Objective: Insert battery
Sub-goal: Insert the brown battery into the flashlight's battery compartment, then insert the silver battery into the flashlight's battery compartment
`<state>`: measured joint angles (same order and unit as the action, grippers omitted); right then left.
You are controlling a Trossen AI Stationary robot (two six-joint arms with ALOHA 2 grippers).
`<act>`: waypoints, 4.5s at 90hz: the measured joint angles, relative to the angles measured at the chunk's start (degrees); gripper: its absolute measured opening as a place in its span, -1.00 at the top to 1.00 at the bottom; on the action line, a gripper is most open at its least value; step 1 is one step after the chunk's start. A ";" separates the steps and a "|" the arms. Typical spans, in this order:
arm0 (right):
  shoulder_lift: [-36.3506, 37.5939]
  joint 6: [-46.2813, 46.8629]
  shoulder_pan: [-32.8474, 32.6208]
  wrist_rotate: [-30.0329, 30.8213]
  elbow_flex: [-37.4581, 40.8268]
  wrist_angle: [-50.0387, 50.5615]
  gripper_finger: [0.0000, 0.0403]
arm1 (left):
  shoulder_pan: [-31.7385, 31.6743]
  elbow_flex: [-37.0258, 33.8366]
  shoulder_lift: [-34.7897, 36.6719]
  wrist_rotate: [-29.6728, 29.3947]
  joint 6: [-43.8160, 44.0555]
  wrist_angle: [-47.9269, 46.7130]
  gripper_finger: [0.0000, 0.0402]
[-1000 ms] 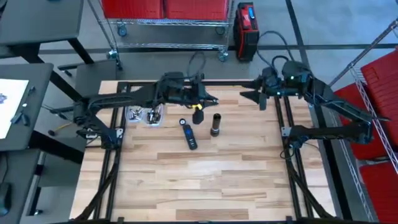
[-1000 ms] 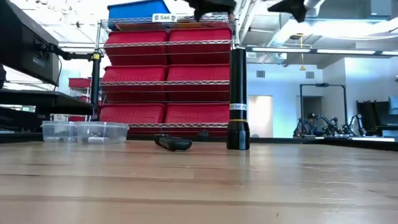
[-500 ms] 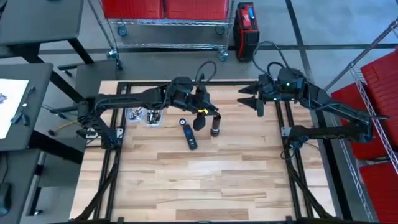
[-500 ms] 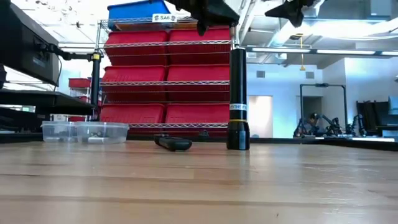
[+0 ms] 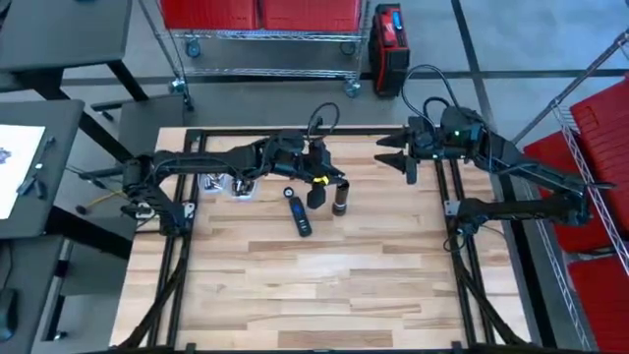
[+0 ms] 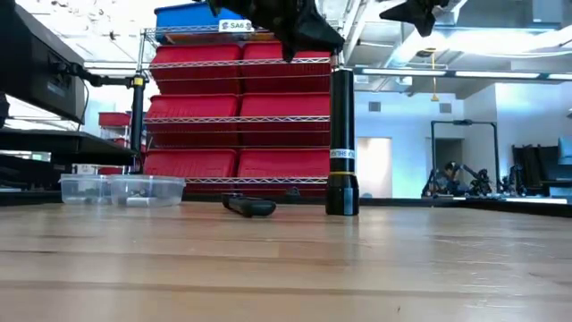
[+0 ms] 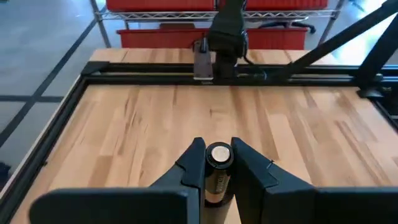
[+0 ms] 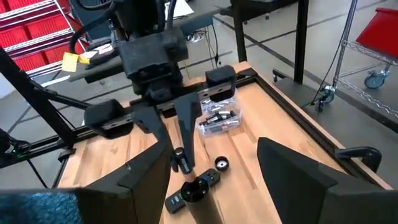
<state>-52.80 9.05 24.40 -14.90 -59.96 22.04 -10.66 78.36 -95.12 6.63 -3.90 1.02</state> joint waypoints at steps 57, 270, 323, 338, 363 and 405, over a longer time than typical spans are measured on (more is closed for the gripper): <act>0.00 0.97 -0.02 -0.04 0.00 1.51 -0.12 | -0.15 0.01 -2.32 -0.07 0.81 -2.76 0.85; -7.10 6.13 -0.02 -0.05 0.00 13.95 -0.12 | -26.04 -32.21 6.43 -13.13 23.87 -39.32 0.73; -2.24 6.54 0.55 -0.05 -8.24 12.71 -0.12 | -19.40 -1.73 12.46 -12.49 11.09 -52.29 0.89; -2.55 6.49 -0.09 -0.07 -8.24 2.39 -0.12 | -13.69 8.71 15.42 -6.74 -1.24 -41.15 0.88; -13.99 5.45 -5.58 -0.10 -8.24 -26.28 -0.11 | -4.98 13.65 13.20 1.44 -0.45 -20.02 0.89; -24.59 5.50 -10.63 -0.11 -8.20 -38.92 0.17 | -2.23 13.62 11.51 2.32 5.17 -17.90 0.89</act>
<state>-77.38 14.55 13.77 -15.00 -68.16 -16.88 -12.88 91.98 -83.61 8.95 1.27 -16.88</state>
